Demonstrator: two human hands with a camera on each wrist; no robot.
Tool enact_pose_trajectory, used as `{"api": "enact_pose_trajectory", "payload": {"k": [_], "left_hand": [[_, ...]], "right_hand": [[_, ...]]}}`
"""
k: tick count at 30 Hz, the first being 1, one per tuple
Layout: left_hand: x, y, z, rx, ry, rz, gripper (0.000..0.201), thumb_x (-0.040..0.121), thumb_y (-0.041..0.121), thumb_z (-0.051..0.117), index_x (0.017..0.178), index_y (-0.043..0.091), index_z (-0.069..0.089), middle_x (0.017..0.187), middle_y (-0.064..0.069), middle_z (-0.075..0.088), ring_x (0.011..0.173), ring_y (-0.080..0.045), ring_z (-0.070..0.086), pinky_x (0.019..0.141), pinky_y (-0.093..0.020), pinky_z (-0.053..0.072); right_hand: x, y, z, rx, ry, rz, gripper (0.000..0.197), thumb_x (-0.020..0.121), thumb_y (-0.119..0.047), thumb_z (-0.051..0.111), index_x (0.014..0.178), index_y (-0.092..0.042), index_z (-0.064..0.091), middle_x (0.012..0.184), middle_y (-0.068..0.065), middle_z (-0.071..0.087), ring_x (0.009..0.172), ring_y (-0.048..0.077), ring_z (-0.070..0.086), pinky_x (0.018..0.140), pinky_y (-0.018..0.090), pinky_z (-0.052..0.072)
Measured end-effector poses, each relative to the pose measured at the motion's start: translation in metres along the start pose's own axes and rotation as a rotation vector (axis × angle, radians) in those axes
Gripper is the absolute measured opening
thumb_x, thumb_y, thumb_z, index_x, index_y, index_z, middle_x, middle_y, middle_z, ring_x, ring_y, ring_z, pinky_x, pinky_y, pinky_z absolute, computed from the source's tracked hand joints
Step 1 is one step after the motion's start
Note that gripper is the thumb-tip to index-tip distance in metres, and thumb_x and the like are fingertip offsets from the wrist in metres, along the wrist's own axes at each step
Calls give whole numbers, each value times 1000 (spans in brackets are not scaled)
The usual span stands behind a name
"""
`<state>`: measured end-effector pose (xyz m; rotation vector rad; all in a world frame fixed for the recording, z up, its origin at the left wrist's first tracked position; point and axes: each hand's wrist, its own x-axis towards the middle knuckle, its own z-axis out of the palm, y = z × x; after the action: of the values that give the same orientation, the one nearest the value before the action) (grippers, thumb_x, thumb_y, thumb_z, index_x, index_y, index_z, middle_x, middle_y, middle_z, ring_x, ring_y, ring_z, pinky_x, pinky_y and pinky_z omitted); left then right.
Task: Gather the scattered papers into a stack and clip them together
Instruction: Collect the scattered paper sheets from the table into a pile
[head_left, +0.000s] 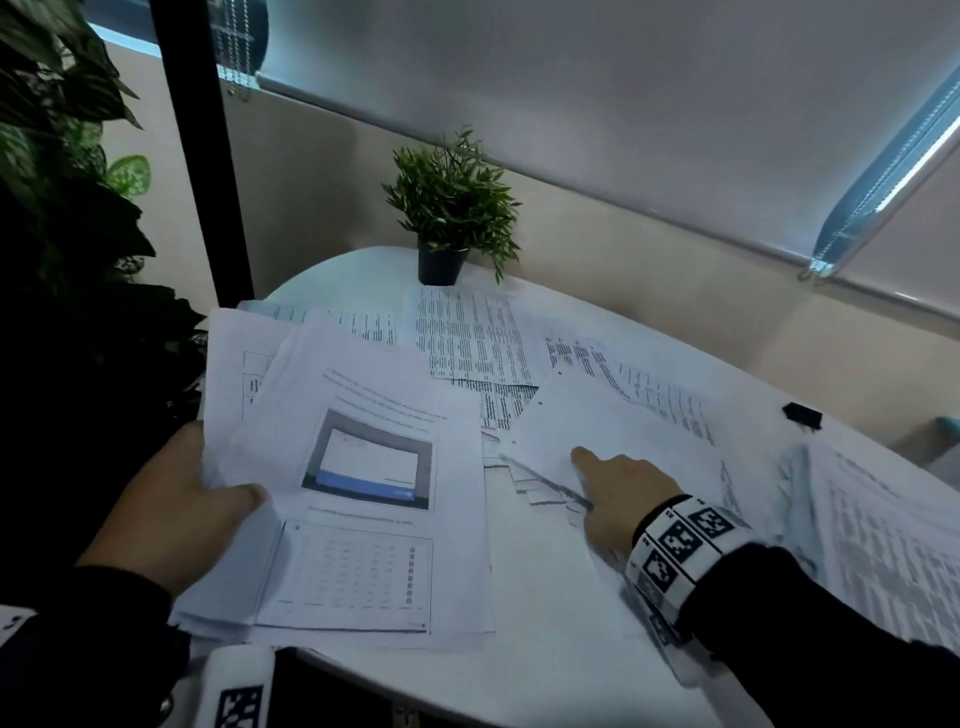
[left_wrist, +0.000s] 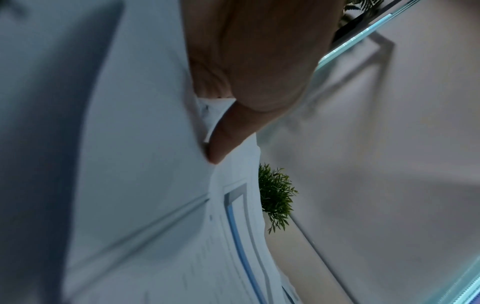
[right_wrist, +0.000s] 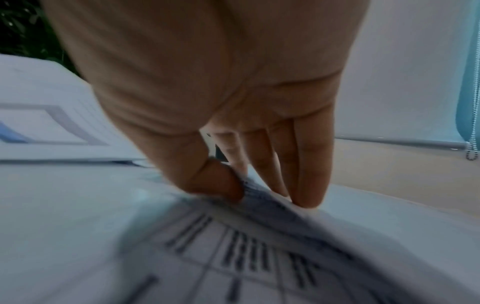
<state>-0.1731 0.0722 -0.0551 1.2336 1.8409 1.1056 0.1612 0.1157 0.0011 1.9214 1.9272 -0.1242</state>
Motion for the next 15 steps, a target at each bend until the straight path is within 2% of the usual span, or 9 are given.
{"api": "enact_pose_trajectory", "payload": {"k": [2,4,5,7,9,10,12,14,15], "left_hand": [[-1,2,1,-11,4,15,48,78,-2,71,120,13,54,111,-7,64,104,-32,59,98,-52,45],[-4,7,3,-55,29,23,65,78,-6,69,134,12,43,120,-6,59,108,-29,56,101,-46,41],[-8,11,4,-84,39,22,75,78,-11,67,140,13,33,121,-4,53,108,-26,52,100,-41,39],[-14,17,5,-103,17,65,88,78,-17,61,143,26,20,121,-4,46,106,-24,48,94,-36,38],[-18,23,7,-71,-56,138,85,78,-19,56,131,43,33,122,-1,47,102,-22,50,86,-31,40],[-20,23,9,-58,-95,155,78,78,-20,53,122,44,44,121,0,51,98,-22,51,79,-27,41],[-20,19,12,-82,-129,95,57,81,-18,50,106,32,64,108,-5,64,87,-25,58,68,-25,43],[-15,19,16,-256,-103,-40,31,90,-4,54,92,19,74,83,-1,72,82,-22,63,73,-28,45],[-11,20,18,-373,-106,-127,22,94,12,56,88,17,77,81,4,73,87,-23,65,83,-32,46]], "right_hand": [[-4,0,-5,-5,71,25,23,84,-14,47,106,-19,47,73,-3,41,72,20,51,61,29,40],[-8,4,-19,59,165,53,9,86,-15,47,92,-21,45,72,-3,45,68,19,52,61,28,41],[-10,7,-29,137,252,55,10,87,-13,46,90,-21,41,71,-2,46,68,23,53,61,28,40],[-19,14,-52,522,507,-39,19,89,-7,43,92,-25,38,70,1,53,70,27,57,58,29,39],[-38,11,-73,1245,739,-229,33,90,0,44,98,-30,38,73,-4,66,62,18,60,54,26,46],[-45,6,-78,1558,761,-323,39,88,4,45,101,-32,36,72,-6,69,60,12,60,55,25,50],[-43,-10,-71,1828,677,-379,47,81,5,52,105,-31,33,76,-8,70,69,10,61,69,28,52],[-36,-33,-53,1735,530,-342,41,80,1,53,104,-26,34,100,9,66,82,21,58,80,38,48],[-33,-43,-43,1636,453,-301,35,83,0,50,104,-23,35,106,14,61,78,23,57,74,38,49]]}}
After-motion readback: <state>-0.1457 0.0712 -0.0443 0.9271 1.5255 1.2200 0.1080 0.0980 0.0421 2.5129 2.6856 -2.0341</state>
